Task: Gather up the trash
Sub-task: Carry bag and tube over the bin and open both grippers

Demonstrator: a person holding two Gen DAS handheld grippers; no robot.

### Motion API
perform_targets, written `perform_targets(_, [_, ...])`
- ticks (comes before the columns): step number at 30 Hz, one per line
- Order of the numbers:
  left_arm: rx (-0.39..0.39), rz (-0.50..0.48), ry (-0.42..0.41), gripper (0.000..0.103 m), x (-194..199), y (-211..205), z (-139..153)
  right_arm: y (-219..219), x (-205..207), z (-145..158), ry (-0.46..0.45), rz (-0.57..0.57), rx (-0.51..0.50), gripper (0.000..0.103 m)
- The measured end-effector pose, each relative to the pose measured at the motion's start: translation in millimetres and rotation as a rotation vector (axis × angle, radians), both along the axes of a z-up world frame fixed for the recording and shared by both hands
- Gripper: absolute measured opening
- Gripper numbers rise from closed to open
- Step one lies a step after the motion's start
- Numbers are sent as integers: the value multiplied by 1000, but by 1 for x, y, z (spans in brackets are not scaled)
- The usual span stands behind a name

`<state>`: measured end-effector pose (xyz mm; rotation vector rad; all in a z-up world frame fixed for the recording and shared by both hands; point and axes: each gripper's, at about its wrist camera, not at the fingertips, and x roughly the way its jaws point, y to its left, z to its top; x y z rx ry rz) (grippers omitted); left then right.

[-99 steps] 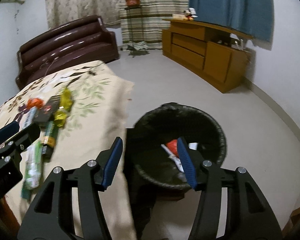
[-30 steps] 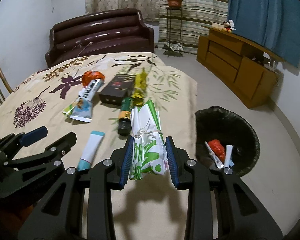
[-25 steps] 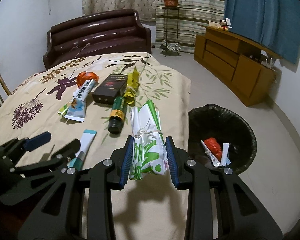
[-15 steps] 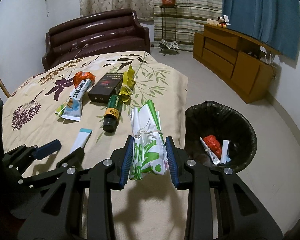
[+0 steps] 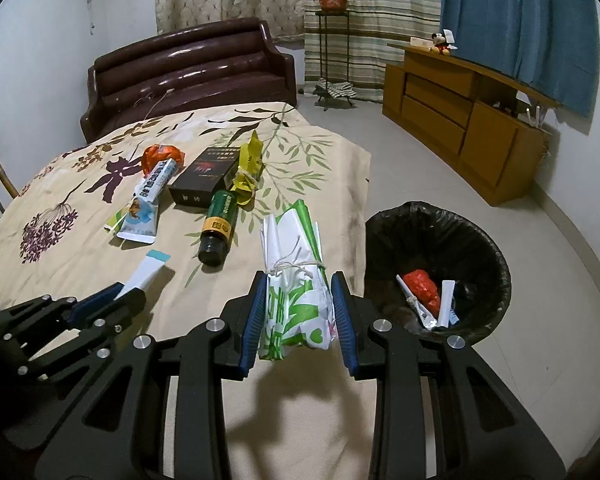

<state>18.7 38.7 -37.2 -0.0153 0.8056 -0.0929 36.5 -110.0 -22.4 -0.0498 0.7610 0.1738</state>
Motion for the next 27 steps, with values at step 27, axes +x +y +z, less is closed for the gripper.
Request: perform_targets(27, [-13, -190, -54, 18, 76, -105, 24, -117, 51, -1, -18, -271, -28, 32])
